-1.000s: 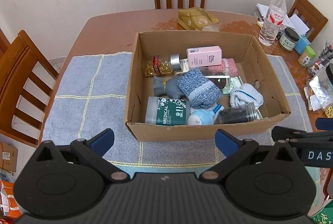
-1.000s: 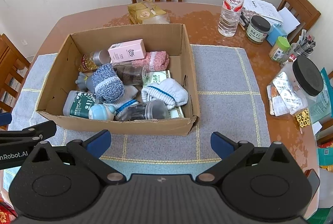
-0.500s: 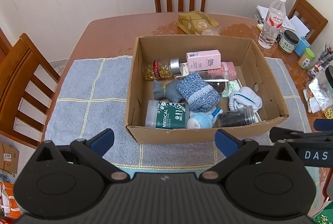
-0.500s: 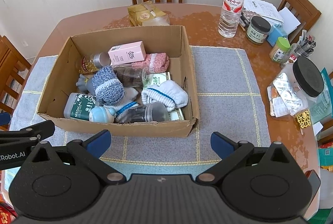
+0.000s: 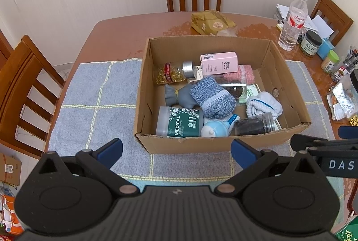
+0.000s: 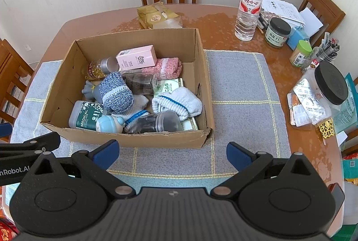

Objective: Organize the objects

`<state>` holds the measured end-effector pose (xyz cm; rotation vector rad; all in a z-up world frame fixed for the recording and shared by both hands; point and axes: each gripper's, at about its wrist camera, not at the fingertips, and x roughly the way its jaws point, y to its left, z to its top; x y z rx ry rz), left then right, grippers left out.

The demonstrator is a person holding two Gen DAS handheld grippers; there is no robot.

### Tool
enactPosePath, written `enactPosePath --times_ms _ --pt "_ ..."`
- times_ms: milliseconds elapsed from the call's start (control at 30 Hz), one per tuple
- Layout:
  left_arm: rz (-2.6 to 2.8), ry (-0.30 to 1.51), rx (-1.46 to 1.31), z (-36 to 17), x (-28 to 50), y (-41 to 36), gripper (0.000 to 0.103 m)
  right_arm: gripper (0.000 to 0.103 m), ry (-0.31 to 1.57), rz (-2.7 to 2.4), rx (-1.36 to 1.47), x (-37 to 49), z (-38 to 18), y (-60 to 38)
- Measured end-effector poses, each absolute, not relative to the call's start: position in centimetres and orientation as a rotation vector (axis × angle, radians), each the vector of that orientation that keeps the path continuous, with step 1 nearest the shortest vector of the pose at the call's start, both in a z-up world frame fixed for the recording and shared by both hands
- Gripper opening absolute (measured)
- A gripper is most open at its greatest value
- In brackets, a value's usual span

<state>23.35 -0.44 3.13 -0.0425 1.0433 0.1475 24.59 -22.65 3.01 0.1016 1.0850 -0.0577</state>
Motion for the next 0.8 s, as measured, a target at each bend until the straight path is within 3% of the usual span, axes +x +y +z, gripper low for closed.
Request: enactPosePath --times_ms 800 --pt "0.15 1.044 -0.048 3.1 23.27 -0.33 0.102 0.103 1.086 -0.056 0.103 24.63 3.0 -22.51"
